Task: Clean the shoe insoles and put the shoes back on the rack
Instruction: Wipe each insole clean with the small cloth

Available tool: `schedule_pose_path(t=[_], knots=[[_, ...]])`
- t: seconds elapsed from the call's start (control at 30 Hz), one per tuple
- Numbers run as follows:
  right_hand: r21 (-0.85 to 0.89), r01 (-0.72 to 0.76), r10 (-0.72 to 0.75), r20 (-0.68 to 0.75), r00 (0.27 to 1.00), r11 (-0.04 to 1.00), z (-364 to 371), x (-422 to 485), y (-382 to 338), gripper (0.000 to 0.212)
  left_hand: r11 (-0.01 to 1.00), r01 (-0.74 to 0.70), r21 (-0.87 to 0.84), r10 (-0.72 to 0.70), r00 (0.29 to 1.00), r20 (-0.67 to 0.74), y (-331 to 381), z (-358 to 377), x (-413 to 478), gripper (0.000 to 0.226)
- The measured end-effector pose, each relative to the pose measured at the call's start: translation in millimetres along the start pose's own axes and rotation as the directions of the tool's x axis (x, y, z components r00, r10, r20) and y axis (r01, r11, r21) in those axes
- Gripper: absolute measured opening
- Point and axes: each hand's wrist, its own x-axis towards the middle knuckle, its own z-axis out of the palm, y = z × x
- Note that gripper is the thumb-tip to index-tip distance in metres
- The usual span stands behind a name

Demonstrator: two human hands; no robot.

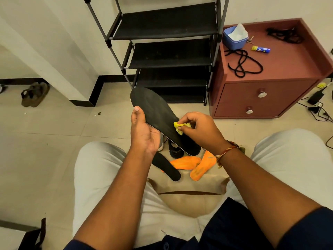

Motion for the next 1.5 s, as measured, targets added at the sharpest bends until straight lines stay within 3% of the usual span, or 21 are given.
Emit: schedule_pose_path(t=[0.13, 0.27, 0.47, 0.67, 0.77, 0.9, 1.07, 1.13, 1.3, 1.5], knots=[[0.081, -0.055, 0.063, -0.106, 0.992, 0.995, -1.7, 0.6, -5.5, 0.007, 0.972, 0.11, 0.207, -0.14, 0.981, 0.137, -10.4, 5.7, -14.3, 0.051], [0.161, -0.071, 0.107, -0.231, 0.967, 0.984, -2.7, 0.5, -8.4, 0.01, 0.89, 0.28, 0.36, -0.379, 0.893, 0.244, -31.4, 6.4, -31.7, 0.072], [-0.017, 0.024, -0.028, -0.337, 0.941, 1.0, 3.1, -4.5, -10.6, 0.014, 0.862, 0.35, 0.367, -0.448, 0.864, 0.23, -38.1, 2.7, -29.6, 0.07], [-0.085, 0.104, -0.131, -0.455, 0.881, 0.991, 1.0, -4.4, -15.6, 0.015, 0.826, 0.386, 0.41, -0.509, 0.824, 0.249, -44.2, -1.2, -30.6, 0.073], [-0.094, 0.185, -0.207, -0.383, 0.9, 0.978, 2.4, -4.5, -20.4, 0.013, 0.835, 0.392, 0.386, -0.504, 0.827, 0.249, -43.2, -2.9, -27.1, 0.072], [-0.101, 0.232, -0.246, -0.163, 0.955, 0.968, 14.6, -11.5, -26.7, 0.015, 0.871, 0.394, 0.294, -0.458, 0.867, 0.197, -28.1, -2.9, -12.0, 0.083], [-0.101, 0.286, -0.273, 0.123, 0.954, 0.953, 13.5, -13.6, -28.8, 0.015, 0.93, 0.273, 0.247, -0.301, 0.95, 0.086, -11.4, -8.3, 4.0, 0.088], [-0.134, 0.307, -0.282, 0.176, 0.943, 0.942, 8.9, -13.0, -26.8, 0.015, 0.951, 0.238, 0.196, -0.258, 0.963, 0.082, -9.2, -10.6, 8.5, 0.085], [-0.361, 0.327, -0.331, 0.051, 0.942, 0.874, 4.8, -13.8, -24.0, 0.013, 0.921, 0.238, 0.308, -0.288, 0.949, 0.126, -16.0, -3.4, -4.5, 0.083], [-0.458, 0.279, -0.385, -0.156, 0.91, 0.844, -7.9, -2.9, -16.8, 0.008, 0.843, 0.239, 0.482, -0.364, 0.913, 0.183, -26.6, 1.8, -23.2, 0.072]])
